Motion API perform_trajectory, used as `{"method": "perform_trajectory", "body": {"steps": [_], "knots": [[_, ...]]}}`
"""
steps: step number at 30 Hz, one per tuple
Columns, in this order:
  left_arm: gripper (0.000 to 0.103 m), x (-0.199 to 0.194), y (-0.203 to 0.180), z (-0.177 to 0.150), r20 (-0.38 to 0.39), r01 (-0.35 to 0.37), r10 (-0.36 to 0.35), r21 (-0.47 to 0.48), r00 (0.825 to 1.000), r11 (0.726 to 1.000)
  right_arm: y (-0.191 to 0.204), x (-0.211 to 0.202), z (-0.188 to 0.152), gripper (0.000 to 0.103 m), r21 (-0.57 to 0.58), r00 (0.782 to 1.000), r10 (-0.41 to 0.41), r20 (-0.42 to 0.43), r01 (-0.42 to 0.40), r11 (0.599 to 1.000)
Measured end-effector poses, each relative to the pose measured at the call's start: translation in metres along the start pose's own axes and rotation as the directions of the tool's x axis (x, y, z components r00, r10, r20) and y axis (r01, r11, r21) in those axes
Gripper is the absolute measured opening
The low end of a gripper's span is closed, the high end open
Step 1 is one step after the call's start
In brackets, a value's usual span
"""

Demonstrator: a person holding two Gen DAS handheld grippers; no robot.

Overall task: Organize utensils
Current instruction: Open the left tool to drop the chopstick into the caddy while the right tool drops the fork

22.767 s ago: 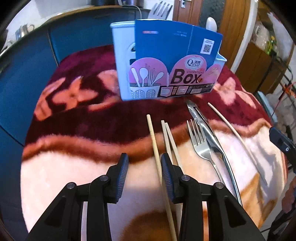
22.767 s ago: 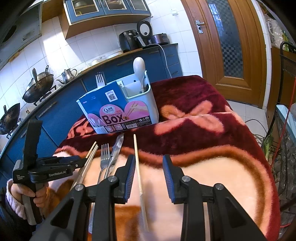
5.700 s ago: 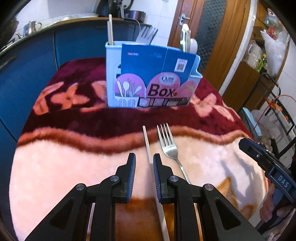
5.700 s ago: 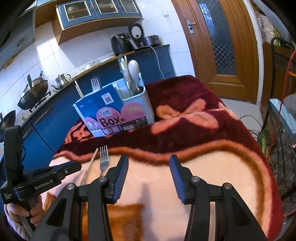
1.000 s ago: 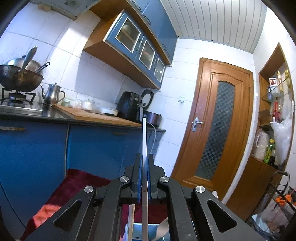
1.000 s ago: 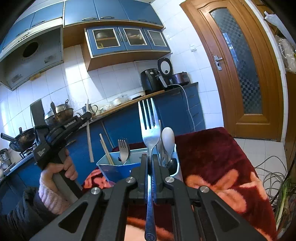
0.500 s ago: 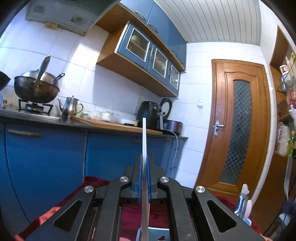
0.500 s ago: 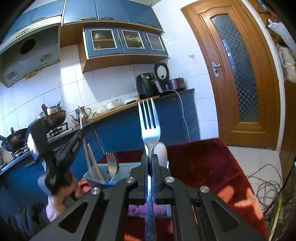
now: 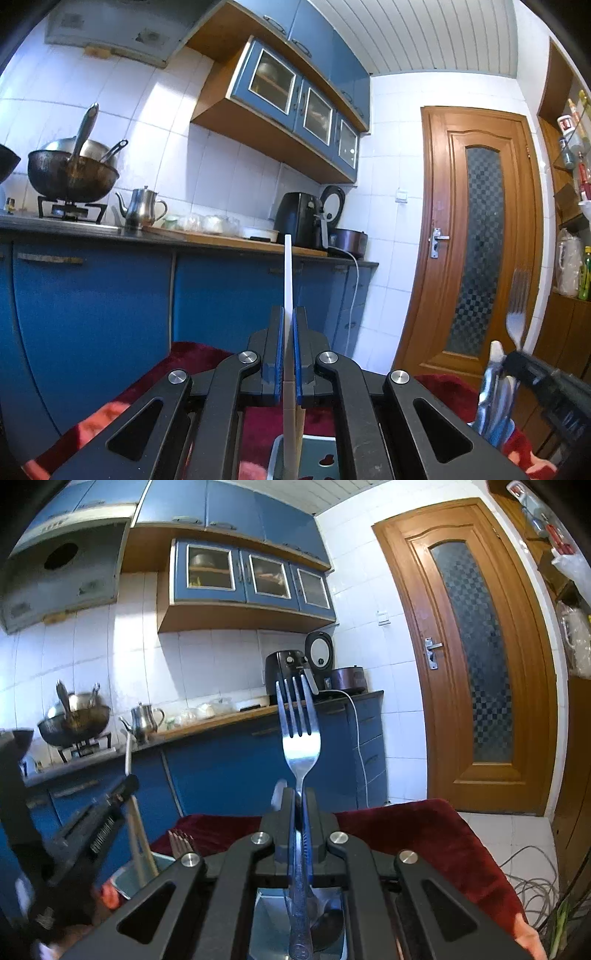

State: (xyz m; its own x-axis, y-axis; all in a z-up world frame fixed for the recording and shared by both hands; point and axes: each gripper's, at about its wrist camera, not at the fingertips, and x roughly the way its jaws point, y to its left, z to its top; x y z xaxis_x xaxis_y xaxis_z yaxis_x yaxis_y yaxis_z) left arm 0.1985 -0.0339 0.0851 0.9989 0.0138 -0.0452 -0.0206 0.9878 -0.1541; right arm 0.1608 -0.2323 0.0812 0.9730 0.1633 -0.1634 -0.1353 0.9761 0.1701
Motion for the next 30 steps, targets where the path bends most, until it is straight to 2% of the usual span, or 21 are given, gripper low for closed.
{"method": "perform_trajectory", "body": {"steps": [7, 12, 15, 17, 25, 27, 30], "knots": [[0.004, -0.002, -0.002, -0.004, -0.036, 0.023, -0.021, 0.031, 0.999, 0.999, -0.002, -0.003, -0.008, 0.007, -0.020, 0.998, 0.003, -0.055, -0.004, 1.000], [0.004, -0.005, 0.003, -0.003, -0.098, 0.056, -0.054, 0.019, 0.994, 0.998, -0.001, -0.007, -0.012, 0.007, -0.026, 0.994, 0.013, -0.108, -0.016, 1.000], [0.008, -0.010, 0.005, -0.003, -0.120, 0.062, -0.059, 0.020, 0.991, 0.998, -0.003, -0.011, -0.011, 0.019, -0.014, 0.994, 0.009, -0.109, -0.011, 1.000], [0.016, -0.015, 0.007, -0.002, -0.132, 0.069, -0.066, 0.022, 0.989, 0.997, -0.003, -0.015, -0.009, 0.021, 0.002, 0.995, 0.012, -0.102, -0.012, 1.000], [0.019, -0.039, 0.013, 0.008, -0.162, 0.102, -0.098, 0.017, 0.982, 0.995, 0.002, -0.037, -0.003, 0.028, 0.018, 0.997, 0.021, -0.079, -0.019, 1.000], [0.026, -0.046, 0.014, 0.011, -0.175, 0.116, -0.111, 0.015, 0.978, 0.993, 0.004, -0.044, 0.000, 0.030, 0.024, 0.997, 0.024, -0.073, -0.022, 0.999], [0.028, -0.061, 0.015, 0.017, -0.183, 0.132, -0.128, 0.014, 0.975, 0.991, 0.008, -0.056, 0.003, 0.032, 0.033, 0.997, 0.027, -0.065, -0.025, 0.999]]}}
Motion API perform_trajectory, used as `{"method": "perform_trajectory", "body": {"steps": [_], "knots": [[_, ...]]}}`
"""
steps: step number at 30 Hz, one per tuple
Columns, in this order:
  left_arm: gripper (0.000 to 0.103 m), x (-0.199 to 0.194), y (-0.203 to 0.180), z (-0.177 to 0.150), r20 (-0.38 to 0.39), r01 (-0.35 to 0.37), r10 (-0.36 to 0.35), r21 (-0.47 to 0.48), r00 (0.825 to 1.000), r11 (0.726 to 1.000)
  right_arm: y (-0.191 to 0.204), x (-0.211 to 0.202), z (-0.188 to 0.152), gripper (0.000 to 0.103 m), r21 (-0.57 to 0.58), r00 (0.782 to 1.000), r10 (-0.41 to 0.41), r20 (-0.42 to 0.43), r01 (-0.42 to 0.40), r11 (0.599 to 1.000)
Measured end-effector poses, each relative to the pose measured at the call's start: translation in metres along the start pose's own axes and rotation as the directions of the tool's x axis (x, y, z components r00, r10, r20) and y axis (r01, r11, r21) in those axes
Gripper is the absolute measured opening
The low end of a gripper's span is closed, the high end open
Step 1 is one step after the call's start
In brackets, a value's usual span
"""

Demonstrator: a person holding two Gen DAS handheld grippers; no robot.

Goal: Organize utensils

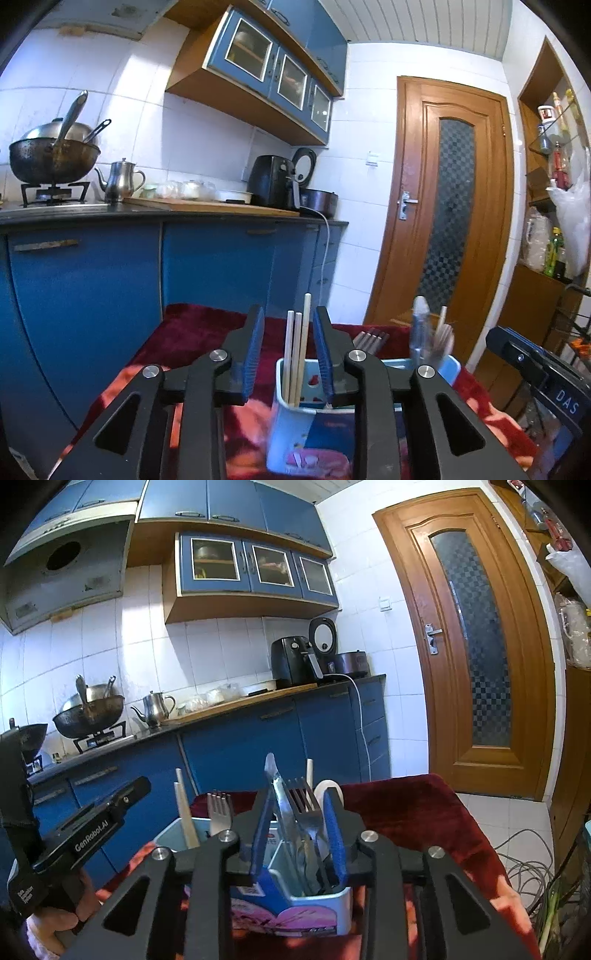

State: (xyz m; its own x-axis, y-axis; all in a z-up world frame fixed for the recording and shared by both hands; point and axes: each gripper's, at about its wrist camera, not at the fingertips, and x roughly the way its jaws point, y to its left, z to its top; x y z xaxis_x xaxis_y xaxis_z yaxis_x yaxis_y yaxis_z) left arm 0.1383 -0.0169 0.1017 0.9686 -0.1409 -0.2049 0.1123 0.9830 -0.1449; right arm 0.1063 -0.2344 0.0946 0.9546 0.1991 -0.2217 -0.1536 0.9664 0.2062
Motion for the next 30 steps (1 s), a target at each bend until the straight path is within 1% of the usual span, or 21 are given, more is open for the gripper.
{"method": "perform_trajectory", "body": {"steps": [6, 14, 16, 22, 23, 25, 26, 28, 30], "knots": [[0.028, -0.030, 0.003, 0.005, -0.018, 0.013, -0.012, 0.007, 1.000, 1.000, 0.012, -0.025, 0.002, 0.032, -0.003, 1.000, 0.007, 0.000, -0.007, 1.000], [0.028, -0.072, 0.012, 0.006, -0.061, 0.002, -0.001, 0.012, 0.998, 1.000, 0.029, -0.065, 0.000, 0.034, 0.009, 0.999, 0.038, -0.006, -0.038, 0.999], [0.028, -0.084, 0.016, 0.004, -0.072, -0.012, 0.013, 0.011, 0.997, 1.000, 0.035, -0.075, -0.002, 0.038, 0.003, 0.999, 0.044, -0.012, -0.044, 0.999], [0.029, -0.109, 0.026, -0.008, -0.103, -0.022, 0.024, 0.014, 0.994, 1.000, 0.042, -0.097, -0.018, 0.041, 0.014, 0.998, 0.054, -0.042, -0.054, 0.998], [0.029, -0.114, 0.028, -0.012, -0.105, -0.023, 0.024, 0.016, 0.994, 1.000, 0.042, -0.100, -0.022, 0.042, 0.020, 0.997, 0.054, -0.048, -0.053, 0.998], [0.037, -0.122, 0.031, -0.020, -0.109, -0.026, 0.028, 0.016, 0.994, 1.000, 0.042, -0.104, -0.029, 0.046, 0.028, 0.997, 0.049, -0.063, -0.047, 0.999], [0.041, -0.125, 0.033, -0.023, -0.112, -0.027, 0.029, 0.015, 0.993, 1.000, 0.042, -0.106, -0.034, 0.046, 0.034, 0.996, 0.046, -0.075, -0.044, 0.998], [0.044, -0.130, 0.035, -0.032, -0.122, -0.030, 0.031, 0.013, 0.992, 0.999, 0.043, -0.110, -0.043, 0.048, 0.038, 0.995, 0.041, -0.091, -0.037, 0.999], [0.051, -0.133, 0.036, -0.042, -0.142, -0.031, 0.033, 0.018, 0.989, 0.999, 0.042, -0.113, -0.053, 0.052, 0.043, 0.994, 0.035, -0.101, -0.031, 0.999]]}}
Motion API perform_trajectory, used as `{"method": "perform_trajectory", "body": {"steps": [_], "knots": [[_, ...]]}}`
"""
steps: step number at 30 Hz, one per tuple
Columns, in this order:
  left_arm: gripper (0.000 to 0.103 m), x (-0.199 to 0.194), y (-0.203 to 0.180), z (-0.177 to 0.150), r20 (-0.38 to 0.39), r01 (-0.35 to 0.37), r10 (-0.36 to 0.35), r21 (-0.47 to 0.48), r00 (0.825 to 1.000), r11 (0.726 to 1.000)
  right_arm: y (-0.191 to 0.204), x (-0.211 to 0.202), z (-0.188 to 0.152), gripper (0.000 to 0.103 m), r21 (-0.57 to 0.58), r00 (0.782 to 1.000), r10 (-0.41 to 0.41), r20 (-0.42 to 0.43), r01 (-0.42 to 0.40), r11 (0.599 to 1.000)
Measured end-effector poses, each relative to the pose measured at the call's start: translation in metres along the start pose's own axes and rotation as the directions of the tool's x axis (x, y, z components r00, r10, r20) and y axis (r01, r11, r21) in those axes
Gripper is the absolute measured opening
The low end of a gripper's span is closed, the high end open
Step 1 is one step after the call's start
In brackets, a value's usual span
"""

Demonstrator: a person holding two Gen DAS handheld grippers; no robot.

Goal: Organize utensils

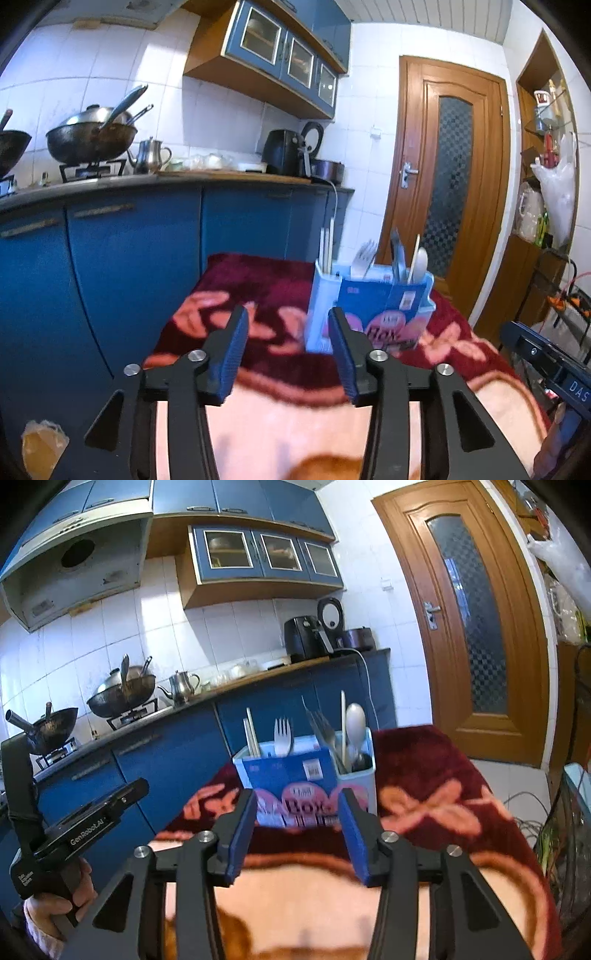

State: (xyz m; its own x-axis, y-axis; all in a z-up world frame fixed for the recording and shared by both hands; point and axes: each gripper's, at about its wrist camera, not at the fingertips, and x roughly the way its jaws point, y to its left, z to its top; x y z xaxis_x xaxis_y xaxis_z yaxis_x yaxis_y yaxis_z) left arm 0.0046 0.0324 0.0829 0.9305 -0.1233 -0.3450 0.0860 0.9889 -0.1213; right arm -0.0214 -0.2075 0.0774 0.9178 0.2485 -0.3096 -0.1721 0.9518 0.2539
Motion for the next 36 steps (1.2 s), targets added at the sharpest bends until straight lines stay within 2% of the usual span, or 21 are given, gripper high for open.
{"method": "perform_trajectory", "body": {"steps": [5, 8, 12, 14, 16, 21, 36], "knots": [[0.065, 0.004, -0.001, -0.025, -0.036, -0.007, 0.007, 0.015, 0.999, 1.000, -0.002, -0.003, -0.027, 0.062, -0.002, 0.999, -0.032, -0.012, 0.032, 0.999], [0.072, 0.008, -0.003, -0.038, -0.056, -0.030, 0.031, 0.021, 0.998, 0.999, -0.003, -0.002, -0.041, 0.073, -0.015, 0.999, -0.048, -0.015, 0.048, 0.999], [0.075, 0.015, -0.006, -0.054, -0.062, -0.070, 0.073, 0.050, 0.995, 0.996, -0.004, 0.001, -0.058, 0.090, -0.044, 0.997, -0.073, -0.013, 0.073, 0.996], [0.075, 0.018, -0.008, -0.061, -0.064, -0.079, 0.083, 0.065, 0.994, 0.995, -0.004, 0.001, -0.064, 0.092, -0.058, 0.997, -0.082, -0.004, 0.081, 0.995], [0.075, 0.021, -0.010, -0.067, -0.066, -0.088, 0.093, 0.079, 0.993, 0.993, -0.004, 0.002, -0.068, 0.099, -0.072, 0.996, -0.094, 0.004, 0.094, 0.993], [0.075, 0.019, -0.012, -0.069, -0.035, -0.102, 0.105, 0.083, 0.994, 0.991, -0.004, 0.002, -0.073, 0.100, -0.103, 0.992, -0.120, 0.032, 0.122, 0.987], [0.076, 0.017, -0.012, -0.072, -0.023, -0.113, 0.115, 0.073, 0.993, 0.991, -0.005, 0.003, -0.076, 0.100, -0.103, 0.991, -0.124, 0.046, 0.128, 0.986]]}}
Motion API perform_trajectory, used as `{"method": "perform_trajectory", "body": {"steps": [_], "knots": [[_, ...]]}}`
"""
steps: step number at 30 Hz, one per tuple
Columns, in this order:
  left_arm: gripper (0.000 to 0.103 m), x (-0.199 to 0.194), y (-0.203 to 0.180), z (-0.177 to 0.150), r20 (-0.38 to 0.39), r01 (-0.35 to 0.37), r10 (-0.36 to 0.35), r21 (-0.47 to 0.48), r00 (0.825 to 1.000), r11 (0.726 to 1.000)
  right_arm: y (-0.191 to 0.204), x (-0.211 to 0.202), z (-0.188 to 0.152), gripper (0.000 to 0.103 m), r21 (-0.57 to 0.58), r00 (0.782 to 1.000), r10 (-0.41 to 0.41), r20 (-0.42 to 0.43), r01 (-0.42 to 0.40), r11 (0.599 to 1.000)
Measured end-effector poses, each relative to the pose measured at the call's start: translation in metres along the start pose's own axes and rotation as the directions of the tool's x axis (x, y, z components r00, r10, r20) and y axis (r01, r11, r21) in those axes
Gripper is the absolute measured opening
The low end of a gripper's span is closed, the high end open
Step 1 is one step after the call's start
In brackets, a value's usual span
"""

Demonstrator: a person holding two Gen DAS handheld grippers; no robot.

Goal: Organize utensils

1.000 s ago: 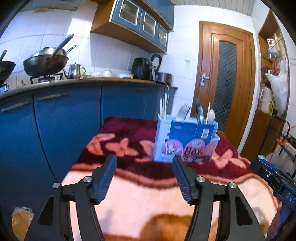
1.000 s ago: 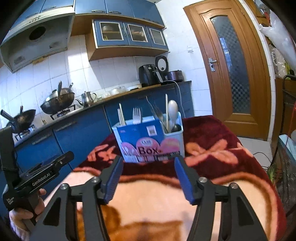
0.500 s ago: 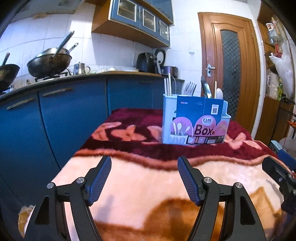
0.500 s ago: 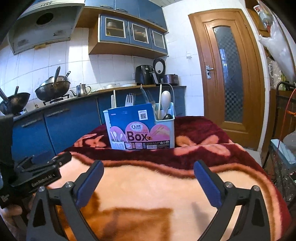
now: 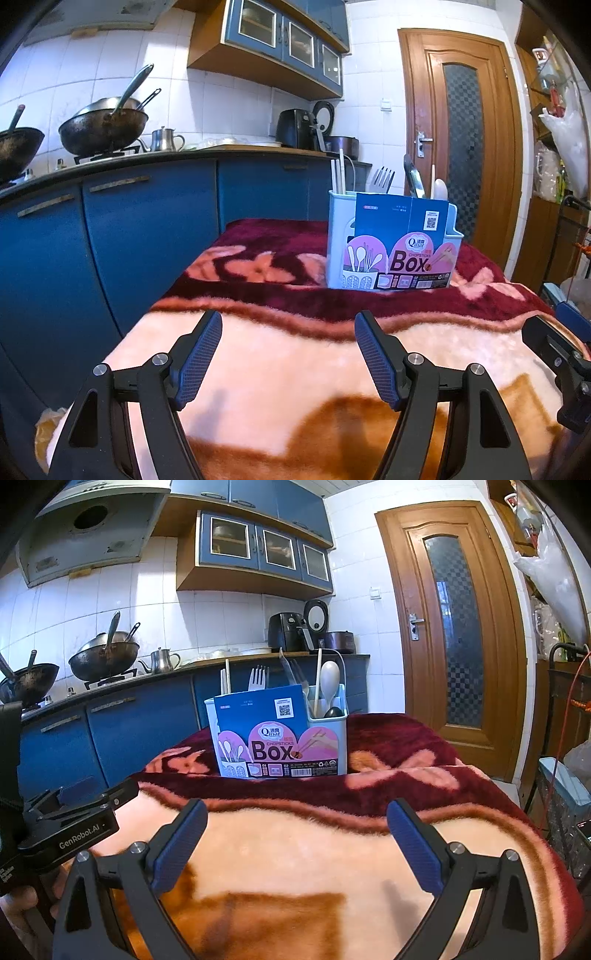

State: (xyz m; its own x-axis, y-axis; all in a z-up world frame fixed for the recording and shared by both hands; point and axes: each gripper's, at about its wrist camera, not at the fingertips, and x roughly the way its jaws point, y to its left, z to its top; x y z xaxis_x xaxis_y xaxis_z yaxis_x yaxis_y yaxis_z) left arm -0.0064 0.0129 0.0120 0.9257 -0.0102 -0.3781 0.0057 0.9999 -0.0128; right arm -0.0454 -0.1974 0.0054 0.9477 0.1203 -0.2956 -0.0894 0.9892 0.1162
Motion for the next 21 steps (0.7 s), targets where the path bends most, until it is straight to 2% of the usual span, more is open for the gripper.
{"method": "perform_trajectory", "body": {"steps": [21], "knots": [[0.076, -0.0001, -0.0002, 0.0000, 0.000, 0.008, -0.008, -0.007, 1.000, 1.000, -0.0012, 0.0007, -0.0002, 0.100, 0.013, 1.000, 0.003, -0.006, -0.003, 1.000]]}}
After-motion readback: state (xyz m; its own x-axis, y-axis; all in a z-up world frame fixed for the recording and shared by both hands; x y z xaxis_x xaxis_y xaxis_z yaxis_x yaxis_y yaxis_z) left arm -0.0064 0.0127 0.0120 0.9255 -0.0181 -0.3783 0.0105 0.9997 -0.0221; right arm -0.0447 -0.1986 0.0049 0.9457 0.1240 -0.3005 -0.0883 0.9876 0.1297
